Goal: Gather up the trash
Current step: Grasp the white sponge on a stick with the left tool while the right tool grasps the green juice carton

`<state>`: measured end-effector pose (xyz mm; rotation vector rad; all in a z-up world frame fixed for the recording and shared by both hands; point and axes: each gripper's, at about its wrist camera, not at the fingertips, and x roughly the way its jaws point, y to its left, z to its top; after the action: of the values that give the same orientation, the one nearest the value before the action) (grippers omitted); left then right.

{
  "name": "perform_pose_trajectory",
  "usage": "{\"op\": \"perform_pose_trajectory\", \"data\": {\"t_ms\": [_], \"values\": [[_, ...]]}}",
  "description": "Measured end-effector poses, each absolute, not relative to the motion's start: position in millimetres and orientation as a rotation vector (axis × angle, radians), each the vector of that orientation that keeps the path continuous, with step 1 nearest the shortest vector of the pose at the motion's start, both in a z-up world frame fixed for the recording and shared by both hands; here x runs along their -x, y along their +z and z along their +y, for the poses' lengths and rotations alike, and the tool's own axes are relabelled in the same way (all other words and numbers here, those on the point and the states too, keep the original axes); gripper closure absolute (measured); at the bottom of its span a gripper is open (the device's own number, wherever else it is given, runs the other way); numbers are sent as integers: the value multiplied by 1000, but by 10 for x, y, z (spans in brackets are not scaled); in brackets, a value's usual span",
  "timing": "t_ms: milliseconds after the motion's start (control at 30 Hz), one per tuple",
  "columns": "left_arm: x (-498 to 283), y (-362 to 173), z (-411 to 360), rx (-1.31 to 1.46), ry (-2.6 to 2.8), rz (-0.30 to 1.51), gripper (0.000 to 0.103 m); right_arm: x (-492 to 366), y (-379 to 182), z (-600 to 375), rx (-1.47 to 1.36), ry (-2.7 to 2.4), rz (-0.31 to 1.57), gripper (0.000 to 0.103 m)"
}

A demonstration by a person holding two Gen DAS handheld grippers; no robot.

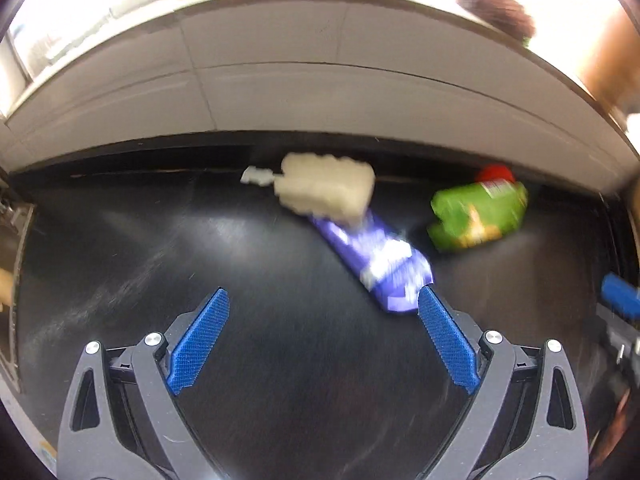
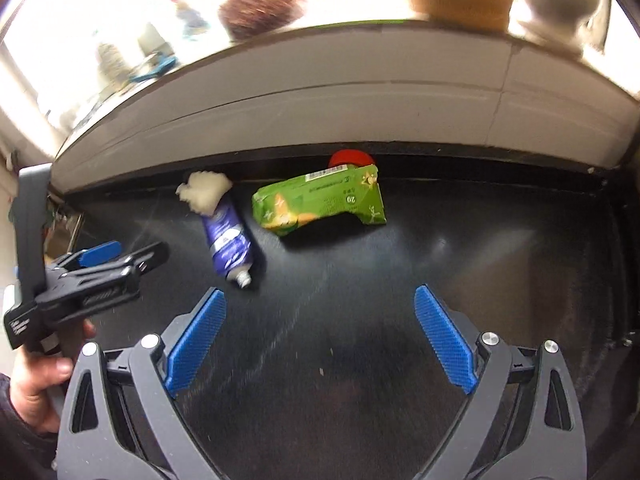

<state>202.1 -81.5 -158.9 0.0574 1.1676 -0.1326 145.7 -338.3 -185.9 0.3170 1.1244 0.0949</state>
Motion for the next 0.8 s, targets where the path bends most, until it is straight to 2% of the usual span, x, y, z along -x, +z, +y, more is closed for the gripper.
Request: {"op": "perform_pose_trajectory", "data": {"t_ms": [300, 367, 433, 467, 533, 600, 633, 700, 800], "values": [[-2802, -2025, -758, 194, -21, 1228, 11, -2120, -2496, -3569, -649, 102, 1218, 11], [-2875, -2110, -724, 234, -12, 1246, 14, -2218, -2618, -3574, -715, 100, 1225, 11], [-2918, -2165, -702, 253, -8, 1253, 21, -2303, -2742, -3570, -776, 88, 1237, 12], [-2933, -2187, -699, 260, -11, 1256, 22, -2323, -2770, -3565, -791, 88, 1240, 16], [-2951, -2211, -688, 290, -29, 1252, 33, -2369, -2848, -3548, -841, 94, 1244, 25], [-2935, -2210, -658, 330, -41, 1246, 40, -2388, -2889, -3540, -894, 112, 1238, 41], [-2915, -2204, -661, 336, -45, 1246, 45, -2387, -2898, -3537, -925, 131, 1233, 46], [-2873, -2176, -640, 336, -60, 1241, 55, -2383, -2872, -3519, -952, 157, 1218, 71], [-2770, -2109, -571, 338, -84, 1240, 63, -2363, -2777, -3472, -934, 184, 1209, 80]]}}
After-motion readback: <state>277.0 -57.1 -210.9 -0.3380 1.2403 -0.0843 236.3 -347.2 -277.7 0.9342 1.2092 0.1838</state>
